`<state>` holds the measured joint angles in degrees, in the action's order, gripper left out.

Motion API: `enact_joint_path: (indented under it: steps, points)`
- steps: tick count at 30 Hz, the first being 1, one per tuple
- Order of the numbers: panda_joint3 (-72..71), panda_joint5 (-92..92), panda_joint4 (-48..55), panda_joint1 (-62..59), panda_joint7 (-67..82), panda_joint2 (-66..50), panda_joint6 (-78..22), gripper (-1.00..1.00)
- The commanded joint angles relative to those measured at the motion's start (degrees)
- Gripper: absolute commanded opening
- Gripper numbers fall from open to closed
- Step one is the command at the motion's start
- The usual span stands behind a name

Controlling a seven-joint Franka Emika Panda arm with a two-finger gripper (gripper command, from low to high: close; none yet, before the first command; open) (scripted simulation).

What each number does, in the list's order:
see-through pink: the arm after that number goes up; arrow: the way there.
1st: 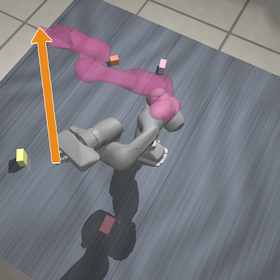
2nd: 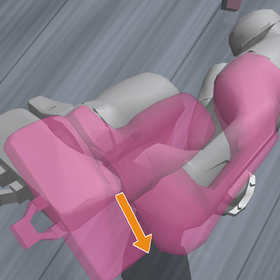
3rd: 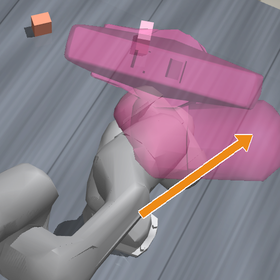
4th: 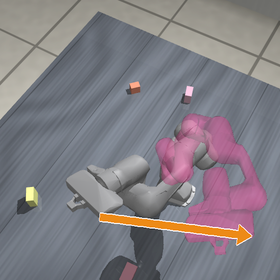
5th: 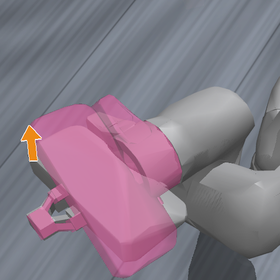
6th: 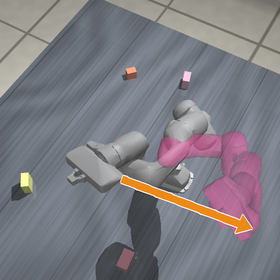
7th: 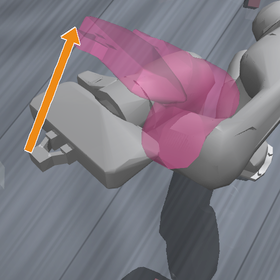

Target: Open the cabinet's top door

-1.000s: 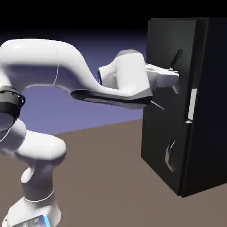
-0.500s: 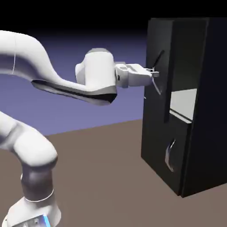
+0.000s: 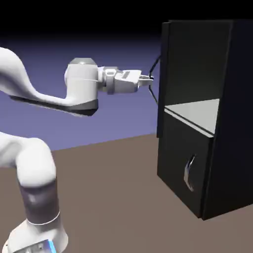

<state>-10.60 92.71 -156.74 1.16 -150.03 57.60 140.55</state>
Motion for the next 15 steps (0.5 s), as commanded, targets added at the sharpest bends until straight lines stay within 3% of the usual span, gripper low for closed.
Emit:
enact_joint_path:
  steps: [1,15]
  points:
    - [-1.6,-2.58,-0.25,0.28,0.99,0.57,-2.06,-1.0]
    - [-28.78,-32.01,9.06,-1.0,5.99,-2.98,-36.22,-1.0]
